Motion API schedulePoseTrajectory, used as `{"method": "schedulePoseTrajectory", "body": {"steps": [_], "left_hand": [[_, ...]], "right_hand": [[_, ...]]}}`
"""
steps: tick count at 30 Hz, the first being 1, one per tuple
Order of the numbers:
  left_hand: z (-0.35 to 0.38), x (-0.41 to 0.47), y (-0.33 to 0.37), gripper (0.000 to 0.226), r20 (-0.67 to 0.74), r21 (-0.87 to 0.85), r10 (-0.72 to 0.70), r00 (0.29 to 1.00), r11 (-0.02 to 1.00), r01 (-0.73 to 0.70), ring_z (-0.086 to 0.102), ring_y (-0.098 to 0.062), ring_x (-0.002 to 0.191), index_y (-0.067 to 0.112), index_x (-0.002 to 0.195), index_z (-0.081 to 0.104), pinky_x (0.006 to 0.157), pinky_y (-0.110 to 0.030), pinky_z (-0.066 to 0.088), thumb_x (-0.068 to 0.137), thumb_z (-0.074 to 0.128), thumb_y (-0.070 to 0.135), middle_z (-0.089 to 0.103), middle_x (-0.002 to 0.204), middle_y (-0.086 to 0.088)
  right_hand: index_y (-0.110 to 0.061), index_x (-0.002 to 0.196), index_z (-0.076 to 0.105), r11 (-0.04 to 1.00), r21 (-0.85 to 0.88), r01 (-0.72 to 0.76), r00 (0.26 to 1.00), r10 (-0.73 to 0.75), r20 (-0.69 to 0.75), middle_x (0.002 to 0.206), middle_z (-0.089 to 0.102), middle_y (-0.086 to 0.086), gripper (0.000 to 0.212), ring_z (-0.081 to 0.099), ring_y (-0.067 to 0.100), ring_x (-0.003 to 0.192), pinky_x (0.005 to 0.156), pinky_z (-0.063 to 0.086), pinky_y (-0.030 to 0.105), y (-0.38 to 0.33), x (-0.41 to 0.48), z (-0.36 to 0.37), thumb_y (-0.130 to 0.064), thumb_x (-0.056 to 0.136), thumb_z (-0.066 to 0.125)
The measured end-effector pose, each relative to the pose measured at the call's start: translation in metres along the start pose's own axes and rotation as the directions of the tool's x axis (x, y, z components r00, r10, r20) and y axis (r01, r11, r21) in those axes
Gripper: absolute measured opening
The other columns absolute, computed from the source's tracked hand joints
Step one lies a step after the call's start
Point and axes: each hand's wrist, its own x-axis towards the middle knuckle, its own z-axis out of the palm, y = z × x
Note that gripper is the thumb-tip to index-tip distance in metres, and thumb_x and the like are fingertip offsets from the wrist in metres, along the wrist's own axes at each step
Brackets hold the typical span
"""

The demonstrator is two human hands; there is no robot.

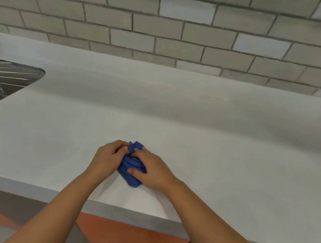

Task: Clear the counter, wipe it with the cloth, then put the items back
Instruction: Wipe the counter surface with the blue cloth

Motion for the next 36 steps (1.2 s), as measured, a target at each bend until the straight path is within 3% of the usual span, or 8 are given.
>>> {"method": "schedulePoseTrajectory", "body": {"steps": [7,11,14,17,19,21,25,36], "left_hand": [[0.089,-0.039,0.05,0.021,0.251,-0.105,0.083,0.964,0.993,-0.059,0.057,-0.001,0.096,0.029,0.103,0.06,0.075,-0.007,0.04,0.098,0.042,0.019,0.065,0.102,0.009],[0.147,-0.06,0.08,0.022,0.315,-0.127,0.145,0.938,0.986,-0.11,0.056,-0.002,0.098,0.029,0.108,0.057,0.073,0.001,0.038,0.099,0.04,0.018,0.062,0.106,0.01],[0.2,-0.072,0.096,0.033,0.234,0.102,0.146,0.961,0.98,-0.174,0.05,-0.013,0.113,0.014,0.126,0.053,0.09,-0.008,0.034,0.1,0.035,0.021,0.054,0.129,-0.003],[0.248,-0.081,0.11,0.053,0.194,0.553,0.139,0.971,0.802,-0.225,0.019,-0.027,0.14,0.009,0.144,0.03,0.116,-0.035,0.009,0.1,0.025,0.038,0.023,0.153,-0.012],[0.27,-0.089,0.117,0.06,0.276,0.653,0.198,0.941,0.68,-0.335,0.01,-0.027,0.144,0.009,0.148,0.019,0.117,-0.042,-0.001,0.099,0.017,0.044,0.015,0.156,-0.011],[0.281,-0.098,0.119,0.069,0.36,0.627,0.269,0.893,0.639,-0.445,0.013,-0.024,0.144,0.011,0.148,0.02,0.117,-0.04,0.0,0.093,0.004,0.049,0.017,0.156,-0.009],[0.258,-0.116,0.099,0.089,0.381,0.588,0.345,0.858,0.625,-0.513,0.02,-0.019,0.143,0.017,0.146,0.03,0.117,-0.033,0.003,0.074,-0.008,0.054,0.026,0.154,-0.003],[0.087,-0.086,0.013,0.071,0.057,0.703,0.13,0.99,0.699,-0.132,0.022,-0.015,0.141,0.019,0.144,0.033,0.115,-0.03,0.008,0.084,0.012,0.05,0.027,0.154,0.0]], "right_hand": [[-0.024,0.131,0.048,0.984,-0.012,-0.177,0.978,0.174,-0.118,0.14,0.048,0.003,0.058,0.04,0.02,0.132,0.106,0.037,0.036,0.055,-0.113,-0.044,-0.057,0.084,0.043],[-0.019,0.137,0.045,0.957,0.076,-0.281,0.931,0.29,-0.219,0.15,0.035,-0.002,0.044,0.026,0.011,0.141,0.105,0.02,0.011,0.08,-0.174,-0.073,-0.033,0.095,0.05],[-0.019,0.134,0.047,0.891,0.289,-0.351,0.864,0.427,-0.267,0.139,0.045,-0.007,0.036,0.04,0.005,0.129,0.093,0.026,-0.002,0.094,-0.208,-0.094,-0.025,0.1,0.04],[-0.018,0.136,0.045,0.86,0.314,-0.402,0.784,0.501,-0.367,0.139,0.045,-0.005,0.036,0.042,0.007,0.125,0.096,0.026,0.008,0.108,-0.236,-0.112,-0.024,0.101,0.039],[-0.016,0.136,0.045,0.857,0.276,-0.436,0.741,0.515,-0.43,0.142,0.045,-0.001,0.036,0.041,0.012,0.13,0.1,0.025,0.013,0.118,-0.249,-0.118,-0.022,0.1,0.039],[-0.012,0.134,0.047,0.861,0.261,-0.437,0.721,0.509,-0.471,0.14,0.047,0.002,0.035,0.043,0.015,0.128,0.098,0.026,0.013,0.123,-0.254,-0.12,-0.017,0.1,0.039],[-0.011,0.132,0.049,0.878,0.247,-0.411,0.743,0.479,-0.468,0.136,0.05,0.004,0.034,0.046,0.016,0.124,0.096,0.027,0.012,0.113,-0.238,-0.11,-0.016,0.1,0.037],[-0.013,0.133,0.049,0.945,0.188,-0.268,0.883,0.319,-0.343,0.141,0.047,0.003,0.036,0.034,0.015,0.136,0.101,0.022,0.014,0.029,-0.152,-0.047,-0.023,0.1,0.039]]}}
